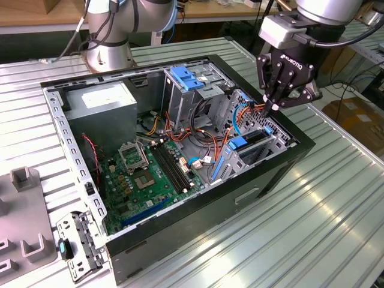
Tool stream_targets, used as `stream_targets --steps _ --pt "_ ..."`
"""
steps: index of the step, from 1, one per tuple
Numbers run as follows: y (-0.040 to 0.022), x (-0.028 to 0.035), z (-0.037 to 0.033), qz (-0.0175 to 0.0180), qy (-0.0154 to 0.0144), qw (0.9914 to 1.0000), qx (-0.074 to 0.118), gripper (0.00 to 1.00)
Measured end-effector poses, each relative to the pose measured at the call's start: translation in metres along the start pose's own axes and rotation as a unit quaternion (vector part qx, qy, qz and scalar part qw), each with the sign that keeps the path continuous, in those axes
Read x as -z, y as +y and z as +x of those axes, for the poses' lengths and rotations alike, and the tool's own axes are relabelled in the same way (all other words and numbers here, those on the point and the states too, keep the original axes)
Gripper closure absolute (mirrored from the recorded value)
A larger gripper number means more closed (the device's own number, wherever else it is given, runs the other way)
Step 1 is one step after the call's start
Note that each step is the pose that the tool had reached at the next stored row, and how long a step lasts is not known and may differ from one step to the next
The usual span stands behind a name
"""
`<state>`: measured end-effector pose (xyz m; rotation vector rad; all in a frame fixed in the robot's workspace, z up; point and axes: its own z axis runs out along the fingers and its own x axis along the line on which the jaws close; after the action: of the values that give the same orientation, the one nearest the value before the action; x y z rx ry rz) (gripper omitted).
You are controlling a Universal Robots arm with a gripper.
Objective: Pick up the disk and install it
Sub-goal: 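Insert the first disk wire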
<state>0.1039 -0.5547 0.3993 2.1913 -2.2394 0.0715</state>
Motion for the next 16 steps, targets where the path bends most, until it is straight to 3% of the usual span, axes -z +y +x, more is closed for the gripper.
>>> stream_targets --steps 2,5,8,12,16 --pt "-0.0048 -0.0005 -0.0002 0.0007 -0.0005 0.99984 0.018 0.89" --pt "-0.0052 -0.001 -0.0001 0.0019 -0.0014 0.99866 0.052 0.89" --pt "-0.0063 -0.0014 -0.0002 0.0032 -0.0023 0.99627 0.086 0.89" --pt "-0.0125 -0.0016 -0.0014 0.0037 -0.0027 0.99507 0.099 0.89" --pt "-0.0167 -0.0017 -0.0051 0.0039 -0.0029 0.99454 0.104 0.89"
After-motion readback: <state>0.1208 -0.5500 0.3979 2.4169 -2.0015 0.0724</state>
